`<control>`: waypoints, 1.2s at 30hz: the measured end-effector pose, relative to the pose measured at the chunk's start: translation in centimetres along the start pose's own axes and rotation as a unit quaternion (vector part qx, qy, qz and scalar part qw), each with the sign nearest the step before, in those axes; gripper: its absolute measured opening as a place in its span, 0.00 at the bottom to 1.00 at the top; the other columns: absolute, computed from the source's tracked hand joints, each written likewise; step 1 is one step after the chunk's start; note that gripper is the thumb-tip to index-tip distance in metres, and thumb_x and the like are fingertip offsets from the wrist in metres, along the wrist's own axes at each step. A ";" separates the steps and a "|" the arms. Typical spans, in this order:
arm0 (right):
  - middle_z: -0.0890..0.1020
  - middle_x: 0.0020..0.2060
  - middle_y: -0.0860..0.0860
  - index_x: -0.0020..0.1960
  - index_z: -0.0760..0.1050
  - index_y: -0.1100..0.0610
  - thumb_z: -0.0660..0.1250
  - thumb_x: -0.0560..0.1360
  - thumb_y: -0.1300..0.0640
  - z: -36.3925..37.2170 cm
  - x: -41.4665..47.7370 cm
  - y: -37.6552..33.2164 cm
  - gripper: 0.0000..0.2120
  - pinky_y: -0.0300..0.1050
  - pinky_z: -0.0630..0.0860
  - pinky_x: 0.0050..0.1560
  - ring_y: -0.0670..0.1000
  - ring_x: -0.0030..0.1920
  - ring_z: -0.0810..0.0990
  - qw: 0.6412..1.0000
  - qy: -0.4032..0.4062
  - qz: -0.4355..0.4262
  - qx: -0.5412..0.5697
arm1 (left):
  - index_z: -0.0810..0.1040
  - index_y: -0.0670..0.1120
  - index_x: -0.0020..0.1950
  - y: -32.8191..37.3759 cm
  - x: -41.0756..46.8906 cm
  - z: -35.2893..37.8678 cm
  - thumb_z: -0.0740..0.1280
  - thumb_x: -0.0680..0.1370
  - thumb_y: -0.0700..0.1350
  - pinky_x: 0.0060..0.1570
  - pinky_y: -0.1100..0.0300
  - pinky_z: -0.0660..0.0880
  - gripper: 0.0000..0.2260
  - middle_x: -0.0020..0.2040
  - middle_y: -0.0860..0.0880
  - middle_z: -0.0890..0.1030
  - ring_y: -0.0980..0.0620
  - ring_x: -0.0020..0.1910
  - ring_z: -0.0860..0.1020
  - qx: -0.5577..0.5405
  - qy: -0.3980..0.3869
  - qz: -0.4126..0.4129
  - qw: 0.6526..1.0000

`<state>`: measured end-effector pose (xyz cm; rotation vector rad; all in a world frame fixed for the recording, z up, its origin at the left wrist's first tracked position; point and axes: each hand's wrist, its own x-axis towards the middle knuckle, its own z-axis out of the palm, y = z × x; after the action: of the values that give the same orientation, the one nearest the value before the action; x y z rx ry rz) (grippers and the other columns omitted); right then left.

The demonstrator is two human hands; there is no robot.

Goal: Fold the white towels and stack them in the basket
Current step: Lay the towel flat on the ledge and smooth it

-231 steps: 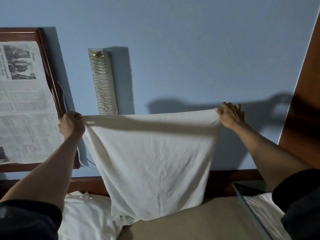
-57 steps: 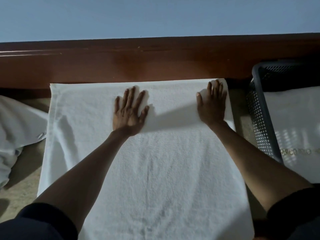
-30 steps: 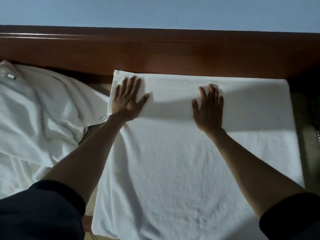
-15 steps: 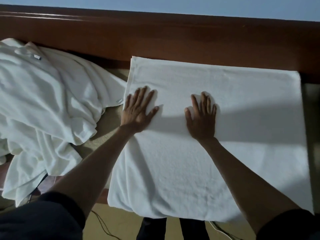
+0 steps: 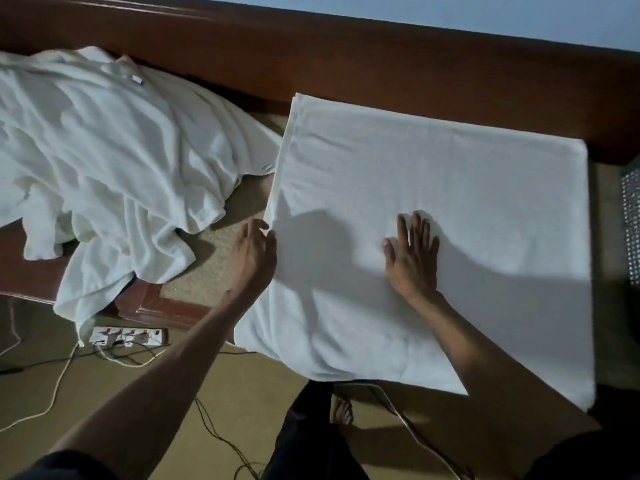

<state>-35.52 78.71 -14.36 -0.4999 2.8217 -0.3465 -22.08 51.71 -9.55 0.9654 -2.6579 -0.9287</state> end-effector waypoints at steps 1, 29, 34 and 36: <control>0.54 0.81 0.61 0.82 0.56 0.57 0.45 0.82 0.41 0.2 -1.2 -0.1 0.33 0.68 0.54 0.76 0.63 0.80 0.54 1.000 0.000 -0.001 -0.001 | 0.74 0.41 0.55 -0.3 -1.6 -0.4 0.63 0.83 0.49 0.49 0.45 0.73 0.11 0.49 0.40 0.81 0.38 0.51 0.78 0.008 -0.027 -0.051 0.998; 0.50 0.82 0.55 0.81 0.55 0.52 0.46 0.80 0.35 4.5 -15.8 -2.8 0.35 0.67 0.46 0.76 0.56 0.82 0.47 0.995 0.036 0.077 0.046 | 0.79 0.40 0.66 -4.7 -9.2 -6.3 0.75 0.74 0.34 0.45 0.63 0.74 0.20 0.54 0.50 0.84 0.52 0.54 0.78 -0.296 -0.454 -0.251 0.802; 0.43 0.82 0.53 0.83 0.48 0.51 0.49 0.83 0.37 4.0 -15.6 -2.9 0.33 0.66 0.40 0.77 0.54 0.82 0.41 0.994 -0.013 0.088 0.055 | 0.83 0.39 0.53 -6.9 -8.8 -7.8 0.76 0.77 0.45 0.25 0.65 0.66 0.11 0.26 0.56 0.76 0.57 0.25 0.69 -0.139 -0.420 -0.181 0.878; 0.41 0.82 0.52 0.83 0.46 0.50 0.49 0.83 0.37 3.8 -15.6 -2.9 0.33 0.65 0.39 0.77 0.53 0.81 0.39 0.994 -0.032 0.089 0.054 | 0.83 0.37 0.48 -8.7 -8.7 -7.7 0.79 0.73 0.52 0.29 0.61 0.66 0.19 0.29 0.51 0.75 0.52 0.28 0.68 -0.102 -0.374 -0.156 0.909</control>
<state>-19.36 80.99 -13.93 -0.2308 2.7417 -0.4357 -8.08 48.13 -8.22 1.1813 -2.9100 -1.9458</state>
